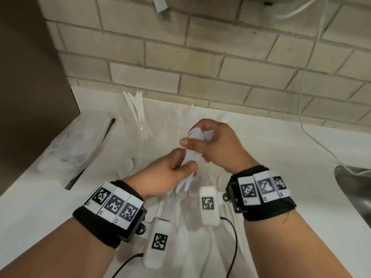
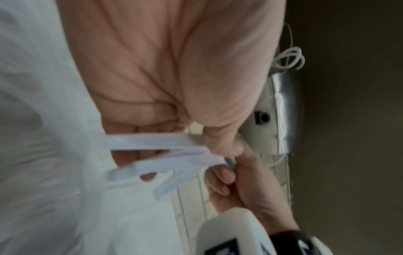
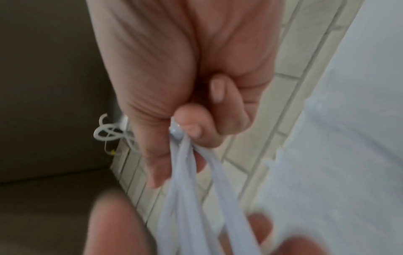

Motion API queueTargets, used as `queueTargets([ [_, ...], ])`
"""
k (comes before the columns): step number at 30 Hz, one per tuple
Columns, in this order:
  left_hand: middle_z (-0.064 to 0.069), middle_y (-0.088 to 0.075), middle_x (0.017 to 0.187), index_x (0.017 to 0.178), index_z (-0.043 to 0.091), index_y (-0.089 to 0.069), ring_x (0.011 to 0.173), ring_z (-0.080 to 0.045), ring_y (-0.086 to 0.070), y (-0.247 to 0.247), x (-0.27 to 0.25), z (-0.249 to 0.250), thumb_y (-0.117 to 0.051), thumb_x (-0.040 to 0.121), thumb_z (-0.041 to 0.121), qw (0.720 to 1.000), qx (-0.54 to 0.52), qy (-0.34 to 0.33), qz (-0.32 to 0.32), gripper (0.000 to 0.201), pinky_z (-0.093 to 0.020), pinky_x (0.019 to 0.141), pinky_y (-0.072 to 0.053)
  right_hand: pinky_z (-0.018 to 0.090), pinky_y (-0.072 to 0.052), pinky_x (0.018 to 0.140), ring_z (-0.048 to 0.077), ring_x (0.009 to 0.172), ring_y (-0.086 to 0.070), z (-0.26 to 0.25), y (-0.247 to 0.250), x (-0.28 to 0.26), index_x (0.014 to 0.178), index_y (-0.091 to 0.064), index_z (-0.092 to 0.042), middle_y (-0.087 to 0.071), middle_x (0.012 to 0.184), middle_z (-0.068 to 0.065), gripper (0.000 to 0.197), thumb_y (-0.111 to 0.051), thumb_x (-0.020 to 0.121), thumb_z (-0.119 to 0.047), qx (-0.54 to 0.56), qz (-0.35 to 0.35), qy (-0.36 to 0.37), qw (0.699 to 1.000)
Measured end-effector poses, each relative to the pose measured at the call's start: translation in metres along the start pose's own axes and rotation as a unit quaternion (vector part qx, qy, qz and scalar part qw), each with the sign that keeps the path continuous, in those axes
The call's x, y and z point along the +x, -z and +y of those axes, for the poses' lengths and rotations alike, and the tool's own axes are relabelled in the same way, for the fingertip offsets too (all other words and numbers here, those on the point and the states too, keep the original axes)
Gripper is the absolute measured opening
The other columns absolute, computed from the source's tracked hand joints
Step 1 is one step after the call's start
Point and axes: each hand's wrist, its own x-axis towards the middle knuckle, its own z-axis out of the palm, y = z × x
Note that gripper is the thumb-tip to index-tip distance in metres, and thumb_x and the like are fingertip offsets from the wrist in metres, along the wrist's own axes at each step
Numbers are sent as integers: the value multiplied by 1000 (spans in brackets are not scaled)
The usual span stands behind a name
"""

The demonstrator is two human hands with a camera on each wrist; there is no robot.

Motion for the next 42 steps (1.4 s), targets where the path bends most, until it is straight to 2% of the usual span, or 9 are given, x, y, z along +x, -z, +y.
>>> queueTargets([
  [3,8,-60,116,131,29,-43,110,-9,-58,13,4,-12,-49,83,63,993,-39,36,107,60,-34,102,-44,18,-38,36,9,36,-46,-12,37,13,74,-58,-15,-61,59,1,25,-82,74,-20,-3,121,22,992],
  [5,6,-63,111,114,31,-54,104,-12,-62,19,4,-19,-58,82,56,987,-30,53,151,41,-35,97,-48,20,-43,38,12,42,-53,-19,63,25,74,-56,-22,-63,66,3,26,-82,74,-26,-32,216,49,975],
  [7,12,-64,100,97,31,-61,94,-8,-62,20,3,-21,-60,90,32,986,37,59,150,8,-21,83,-49,22,-46,44,18,56,-61,-20,81,40,74,-54,-29,-65,75,2,27,-80,75,-32,-57,288,77,953],
  [11,14,-59,102,102,30,-61,85,2,-56,10,3,-23,-69,83,30,976,194,80,67,21,-9,67,-39,12,-43,58,12,74,-56,-8,88,69,88,-58,-20,-58,78,-9,22,-74,80,-34,-134,347,81,925],
  [20,10,-51,113,123,35,-50,93,-7,-56,-11,-10,-24,-74,75,32,929,332,128,-105,54,-23,83,-50,26,-43,74,25,98,-61,46,66,103,107,-61,-11,-63,99,4,40,-73,80,-38,-276,204,-70,937],
  [27,10,-55,120,122,29,-54,91,-3,-52,-11,-8,-26,-67,81,19,945,309,93,-58,44,-16,86,-43,32,-52,88,26,102,-65,42,65,101,133,-44,-21,-63,121,5,79,-79,69,-50,-278,171,-108,939],
  [33,9,-57,112,119,31,-55,104,-9,-54,-13,-10,-25,-65,82,20,934,341,97,-53,39,-20,90,-44,26,-44,82,28,107,-60,24,87,54,114,-59,-4,-63,116,13,43,-70,82,-30,-346,241,-82,903],
  [38,3,-54,125,128,31,-51,113,-15,-53,-25,-12,-20,-63,85,27,914,383,91,-92,46,-25,95,-43,38,-53,91,29,100,-63,65,80,1,107,-68,-6,-67,108,12,34,-71,81,-27,-421,9,-266,867],
  [42,3,-51,133,132,28,-48,119,-15,-51,-35,-12,-19,-62,86,30,906,397,87,-117,48,-25,98,-41,27,-37,104,23,127,-49,82,65,-26,133,-57,-21,-50,140,5,44,-63,89,-21,-447,-103,-259,850],
])
